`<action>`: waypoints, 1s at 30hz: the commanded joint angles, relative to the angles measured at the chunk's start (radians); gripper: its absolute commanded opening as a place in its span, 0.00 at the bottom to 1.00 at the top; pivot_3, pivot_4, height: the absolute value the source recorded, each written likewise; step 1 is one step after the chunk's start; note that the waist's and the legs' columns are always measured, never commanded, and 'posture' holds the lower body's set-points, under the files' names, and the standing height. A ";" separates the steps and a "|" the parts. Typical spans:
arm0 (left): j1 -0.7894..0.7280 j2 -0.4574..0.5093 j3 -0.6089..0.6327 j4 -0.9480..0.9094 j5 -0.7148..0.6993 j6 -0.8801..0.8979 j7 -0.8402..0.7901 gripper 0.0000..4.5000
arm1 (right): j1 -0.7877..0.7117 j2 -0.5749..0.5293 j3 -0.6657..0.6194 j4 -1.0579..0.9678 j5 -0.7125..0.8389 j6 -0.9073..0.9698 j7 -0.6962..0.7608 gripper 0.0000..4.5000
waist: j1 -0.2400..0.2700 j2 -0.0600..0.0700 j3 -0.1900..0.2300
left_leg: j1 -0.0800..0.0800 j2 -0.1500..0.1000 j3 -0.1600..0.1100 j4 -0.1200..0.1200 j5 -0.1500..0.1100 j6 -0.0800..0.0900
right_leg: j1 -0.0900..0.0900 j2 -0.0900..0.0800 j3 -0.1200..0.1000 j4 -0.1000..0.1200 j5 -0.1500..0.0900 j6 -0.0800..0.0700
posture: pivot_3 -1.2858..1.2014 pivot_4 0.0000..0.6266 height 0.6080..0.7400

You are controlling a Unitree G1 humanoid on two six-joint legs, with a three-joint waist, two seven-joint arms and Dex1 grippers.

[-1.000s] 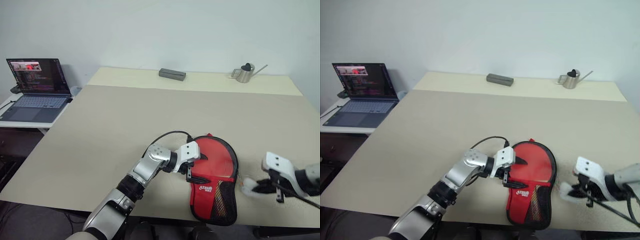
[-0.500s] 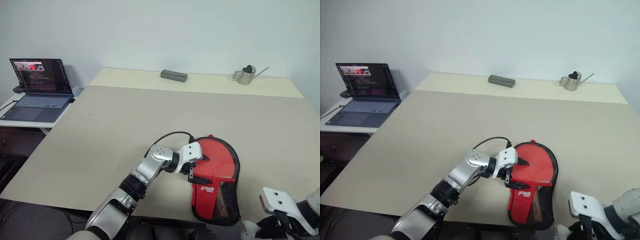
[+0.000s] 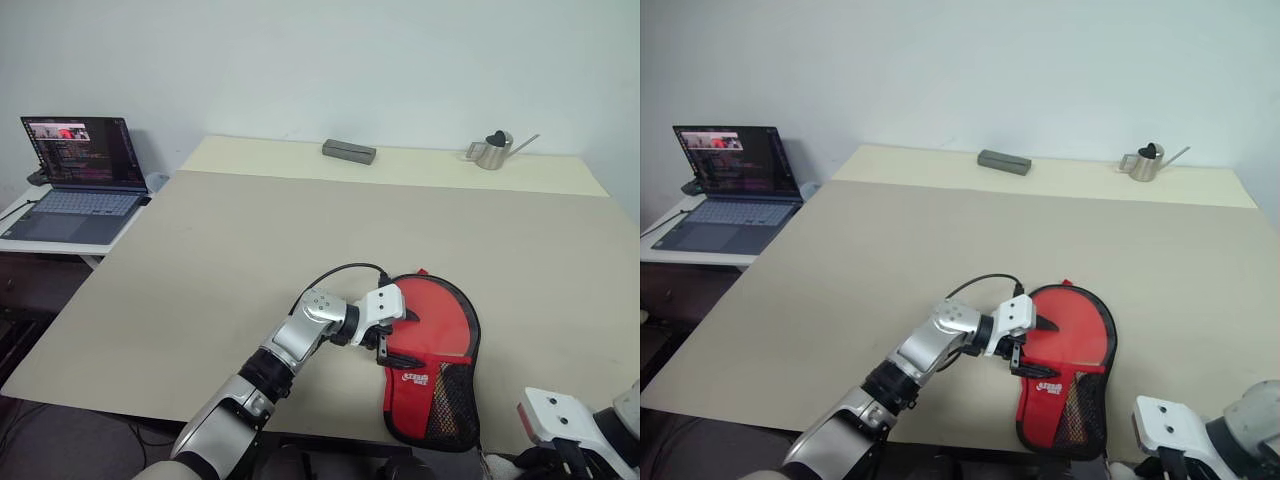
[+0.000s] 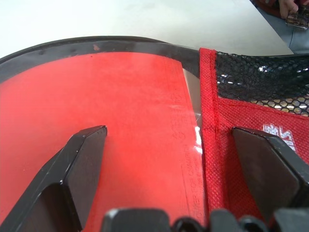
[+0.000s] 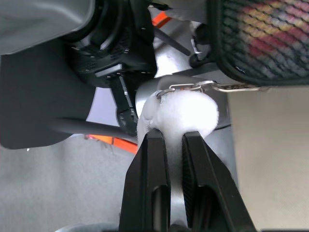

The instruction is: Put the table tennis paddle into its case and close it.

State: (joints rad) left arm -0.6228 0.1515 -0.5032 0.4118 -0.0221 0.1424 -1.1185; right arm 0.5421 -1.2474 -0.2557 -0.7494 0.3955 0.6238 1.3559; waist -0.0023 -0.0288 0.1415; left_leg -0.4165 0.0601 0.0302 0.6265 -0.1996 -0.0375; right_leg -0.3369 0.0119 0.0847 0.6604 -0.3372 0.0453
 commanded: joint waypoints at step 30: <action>0.029 0.003 -0.053 0.101 0.068 0.023 0.031 1.00 | -0.511 0.060 -0.048 0.262 0.365 0.187 -0.049 0.42 | -0.001 -0.001 -0.001 | 0.001 0.001 0.001 0.000 -0.001 0.001 | 0.000 0.000 0.002 -0.001 0.001 0.001 | 0.52 0.24 1.00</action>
State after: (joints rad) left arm -0.6269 0.1474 -0.5065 0.4223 -0.0214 0.1354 -1.1027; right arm 0.0802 -1.2076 -0.3284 -0.5308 0.7665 0.8300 1.3446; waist -0.0038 -0.0299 0.1408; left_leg -0.4158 0.0611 0.0314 0.6263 -0.2004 -0.0364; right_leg -0.3364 0.0116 0.0863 0.6589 -0.3364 0.0459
